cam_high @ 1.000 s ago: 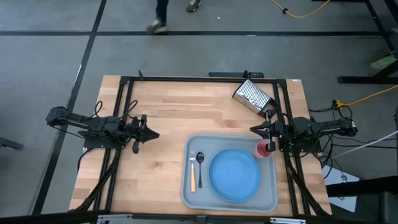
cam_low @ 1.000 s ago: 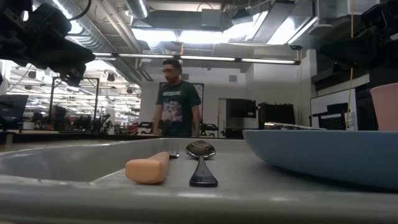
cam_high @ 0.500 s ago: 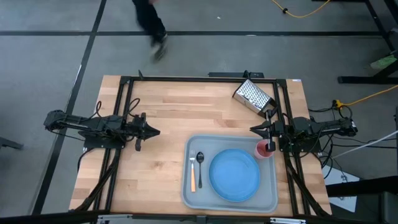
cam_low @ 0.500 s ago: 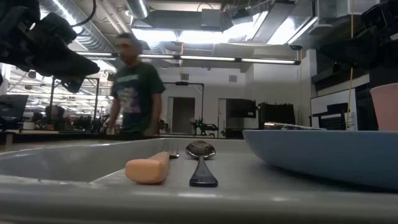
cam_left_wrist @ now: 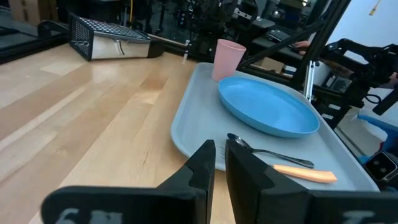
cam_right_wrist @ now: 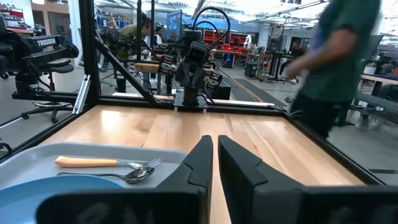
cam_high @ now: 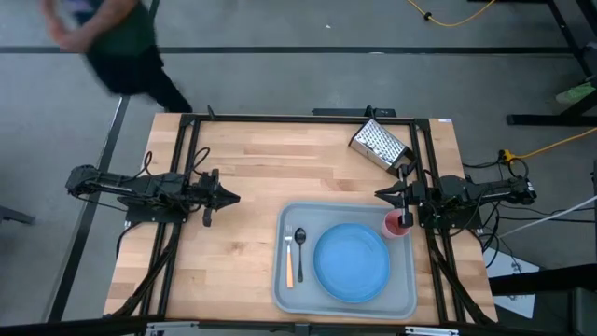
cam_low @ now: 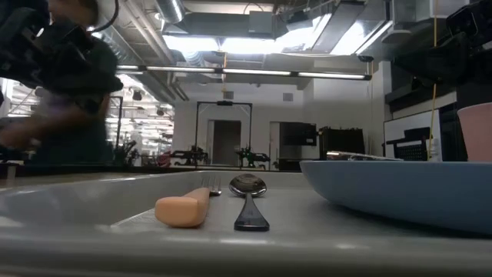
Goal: Pick and place plate/cup/fork/spoon on tray
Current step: Return to Home Position
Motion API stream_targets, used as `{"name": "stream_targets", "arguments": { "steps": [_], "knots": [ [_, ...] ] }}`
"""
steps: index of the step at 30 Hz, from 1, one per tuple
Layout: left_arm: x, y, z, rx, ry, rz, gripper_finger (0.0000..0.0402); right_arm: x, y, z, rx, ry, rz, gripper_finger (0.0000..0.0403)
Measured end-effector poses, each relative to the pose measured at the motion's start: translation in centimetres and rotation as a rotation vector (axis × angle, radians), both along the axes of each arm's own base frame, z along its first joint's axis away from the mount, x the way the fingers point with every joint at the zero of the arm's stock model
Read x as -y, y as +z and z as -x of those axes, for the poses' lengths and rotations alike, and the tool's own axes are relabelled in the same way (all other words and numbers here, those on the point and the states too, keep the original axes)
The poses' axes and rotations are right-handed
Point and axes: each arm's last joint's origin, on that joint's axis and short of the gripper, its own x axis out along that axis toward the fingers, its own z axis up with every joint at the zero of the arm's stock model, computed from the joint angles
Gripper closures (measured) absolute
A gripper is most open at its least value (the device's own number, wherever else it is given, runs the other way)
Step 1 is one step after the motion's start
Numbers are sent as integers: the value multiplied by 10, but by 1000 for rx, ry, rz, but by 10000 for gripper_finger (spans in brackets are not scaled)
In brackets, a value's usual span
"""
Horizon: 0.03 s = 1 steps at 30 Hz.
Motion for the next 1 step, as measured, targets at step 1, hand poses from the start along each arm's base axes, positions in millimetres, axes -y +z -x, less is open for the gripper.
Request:
{"name": "stream_targets", "arguments": {
  "steps": [1],
  "knots": [
    [0,0,0,0,0,0,370,0,0,0,0,0,0,371]
  ]
}}
